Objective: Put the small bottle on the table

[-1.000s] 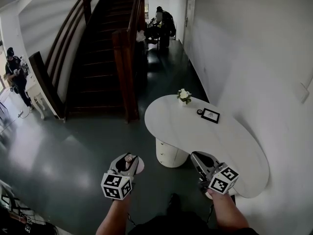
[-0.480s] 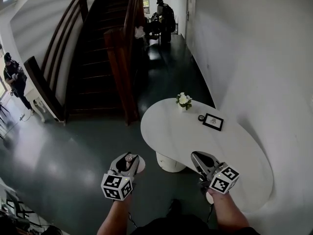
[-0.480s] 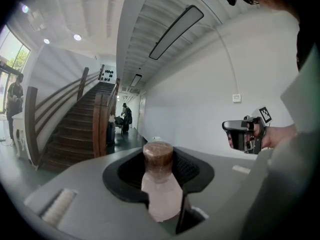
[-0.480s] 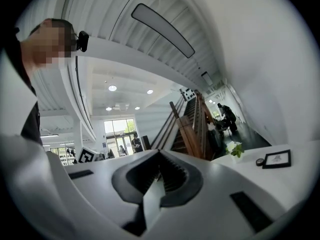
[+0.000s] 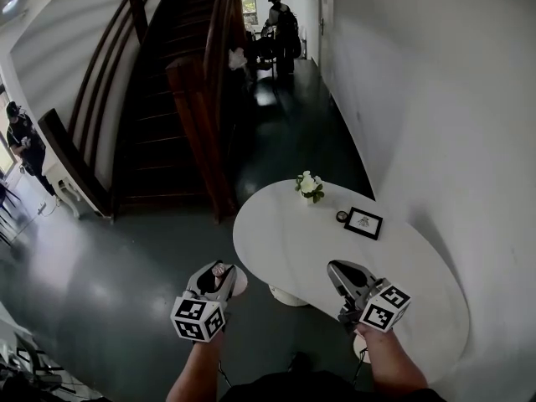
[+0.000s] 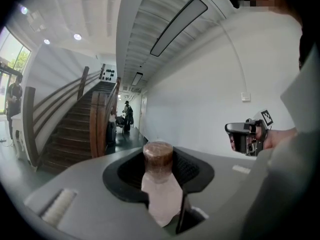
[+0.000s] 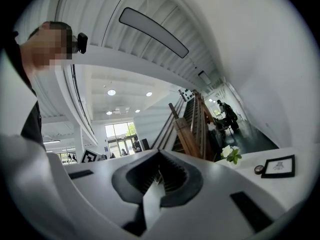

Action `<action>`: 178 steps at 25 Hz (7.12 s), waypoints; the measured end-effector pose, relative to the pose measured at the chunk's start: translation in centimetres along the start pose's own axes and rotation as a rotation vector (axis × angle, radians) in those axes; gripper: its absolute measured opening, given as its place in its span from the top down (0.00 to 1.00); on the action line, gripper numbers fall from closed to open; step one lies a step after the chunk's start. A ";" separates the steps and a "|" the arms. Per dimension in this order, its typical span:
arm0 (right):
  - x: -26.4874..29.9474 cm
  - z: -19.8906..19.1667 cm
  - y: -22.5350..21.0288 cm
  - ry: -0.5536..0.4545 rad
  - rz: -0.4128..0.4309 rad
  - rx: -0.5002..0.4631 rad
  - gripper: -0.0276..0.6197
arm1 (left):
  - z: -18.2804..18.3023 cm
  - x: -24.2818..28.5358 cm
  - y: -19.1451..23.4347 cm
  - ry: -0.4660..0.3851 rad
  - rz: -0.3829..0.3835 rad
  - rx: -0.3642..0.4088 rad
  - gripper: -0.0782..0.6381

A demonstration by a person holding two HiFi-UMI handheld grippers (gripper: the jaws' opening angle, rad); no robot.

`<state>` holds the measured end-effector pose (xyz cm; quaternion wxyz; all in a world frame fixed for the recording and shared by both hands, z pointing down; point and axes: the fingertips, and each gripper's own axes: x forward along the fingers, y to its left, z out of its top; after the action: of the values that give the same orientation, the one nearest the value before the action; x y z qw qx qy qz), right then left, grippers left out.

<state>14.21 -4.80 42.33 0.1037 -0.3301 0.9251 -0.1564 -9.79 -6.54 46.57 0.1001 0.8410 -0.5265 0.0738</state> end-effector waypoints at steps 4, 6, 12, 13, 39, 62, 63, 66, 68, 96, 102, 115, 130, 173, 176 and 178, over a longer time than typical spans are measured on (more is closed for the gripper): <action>0.0 0.8 -1.6 -0.001 0.012 -0.005 0.94 | 0.7 1.6 -0.4 -0.008 0.009 0.007 0.69; -0.1 1.3 -2.0 -0.004 0.012 -0.006 0.94 | 1.1 2.0 -0.5 -0.009 0.008 0.013 0.69; 0.3 2.3 -2.8 -0.010 0.017 -0.019 0.94 | 2.1 3.6 -0.4 -0.021 -0.002 0.020 0.69; 0.5 2.4 -3.0 -0.011 0.016 -0.020 0.94 | 2.2 3.9 -0.4 -0.023 -0.005 0.021 0.69; 17.5 1.6 -10.7 0.049 -0.071 -0.032 0.94 | 4.3 18.1 12.5 -0.032 -0.127 0.033 0.69; 16.5 -1.2 -14.5 0.125 -0.100 0.020 0.94 | 2.4 22.4 10.5 0.036 -0.153 0.019 0.69; 16.1 -1.3 -15.0 0.130 -0.101 0.022 0.94 | 2.3 22.6 10.1 0.036 -0.152 0.018 0.69; 16.0 -1.7 -16.1 0.134 -0.115 0.040 0.94 | 1.5 23.4 9.2 0.050 -0.164 0.017 0.69; 16.5 -1.7 -16.4 0.140 -0.114 0.038 0.94 | 1.1 24.1 9.0 0.060 -0.180 0.021 0.69; 23.0 -5.1 -23.2 0.203 -0.238 0.086 0.94 | -9.6 37.7 8.8 0.290 -0.398 0.034 0.69; 22.2 -5.8 -23.4 0.228 -0.256 0.068 0.94 | -11.5 38.1 8.4 0.335 -0.410 0.052 0.68; 20.0 -7.5 -23.5 0.267 -0.276 0.064 0.94 | -14.2 38.0 7.8 0.391 -0.406 0.129 0.68; 17.8 -8.1 -22.2 0.303 -0.280 0.032 0.94 | -15.8 37.0 7.3 0.416 -0.392 0.173 0.67; 16.5 -2.4 -15.7 0.202 -0.241 -0.094 0.94 | 5.0 22.7 6.9 -0.014 -0.420 -0.003 0.78; 18.0 -2.5 -14.4 0.198 -0.246 -0.094 0.94 | 5.0 21.9 8.5 -0.008 -0.387 0.030 0.78; 18.8 -2.8 -13.6 0.204 -0.251 -0.095 0.94 | 5.0 21.1 9.4 -0.012 -0.389 0.027 0.78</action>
<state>6.92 -26.22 48.11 -0.0271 -0.4300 0.8887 -0.1569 -8.98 -30.12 47.45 0.0979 0.9287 -0.3535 0.0552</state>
